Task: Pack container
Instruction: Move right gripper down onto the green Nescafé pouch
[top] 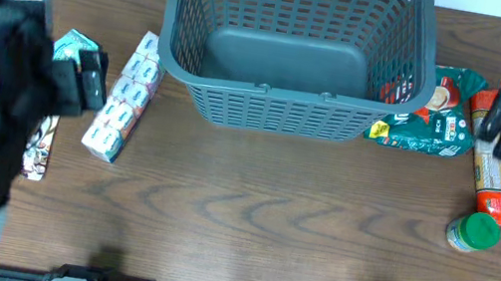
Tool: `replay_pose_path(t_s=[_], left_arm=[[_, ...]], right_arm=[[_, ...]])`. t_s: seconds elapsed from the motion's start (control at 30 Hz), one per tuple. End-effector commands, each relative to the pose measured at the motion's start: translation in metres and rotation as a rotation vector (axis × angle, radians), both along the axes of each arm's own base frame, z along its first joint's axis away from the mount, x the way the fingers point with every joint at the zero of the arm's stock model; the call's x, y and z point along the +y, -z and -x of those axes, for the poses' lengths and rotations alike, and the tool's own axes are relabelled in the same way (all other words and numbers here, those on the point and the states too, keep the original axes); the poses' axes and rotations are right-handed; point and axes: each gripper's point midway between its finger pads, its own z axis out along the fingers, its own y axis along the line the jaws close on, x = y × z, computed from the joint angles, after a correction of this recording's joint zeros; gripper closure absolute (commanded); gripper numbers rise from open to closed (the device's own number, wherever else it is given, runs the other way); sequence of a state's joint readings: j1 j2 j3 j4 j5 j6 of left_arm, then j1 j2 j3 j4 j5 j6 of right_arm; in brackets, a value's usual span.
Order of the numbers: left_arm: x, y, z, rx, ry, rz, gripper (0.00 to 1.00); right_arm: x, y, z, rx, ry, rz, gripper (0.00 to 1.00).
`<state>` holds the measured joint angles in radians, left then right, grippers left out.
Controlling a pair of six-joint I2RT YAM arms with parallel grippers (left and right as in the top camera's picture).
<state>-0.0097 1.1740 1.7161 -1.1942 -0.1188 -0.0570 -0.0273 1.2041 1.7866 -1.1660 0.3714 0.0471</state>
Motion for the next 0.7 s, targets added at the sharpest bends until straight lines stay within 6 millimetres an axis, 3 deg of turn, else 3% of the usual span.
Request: replay_pose_path(t_s=[0.0,0.13,0.27,0.4,0.57,0.67], left_arm=[[0.016,-0.003,-0.01,0.013,-0.081,0.009,0.01],[0.046,0.016,-0.03,0.055,-0.21,0.061,0.01],[0.06,0.05,-0.05,0.145,-0.218,0.206,0.02],[0.08,0.079,-0.064,0.216,-0.253,0.296,0.02],[0.088,0.102,-0.078,0.263,-0.263,0.321,0.01],[0.091,0.109,-0.085,0.267,-0.264,0.322,0.01]], right_arm=[[-0.019,-0.01,-0.008,0.004,0.107,-0.071,0.01],[-0.042,0.01,-0.009,0.086,0.2,-0.196,0.01],[-0.064,0.038,0.001,0.168,0.263,-0.337,0.01],[-0.084,0.048,0.01,0.209,0.287,-0.359,0.01],[-0.083,0.052,0.001,0.235,0.183,-0.325,0.01],[-0.086,0.066,-0.015,0.253,0.149,-0.339,0.01]])
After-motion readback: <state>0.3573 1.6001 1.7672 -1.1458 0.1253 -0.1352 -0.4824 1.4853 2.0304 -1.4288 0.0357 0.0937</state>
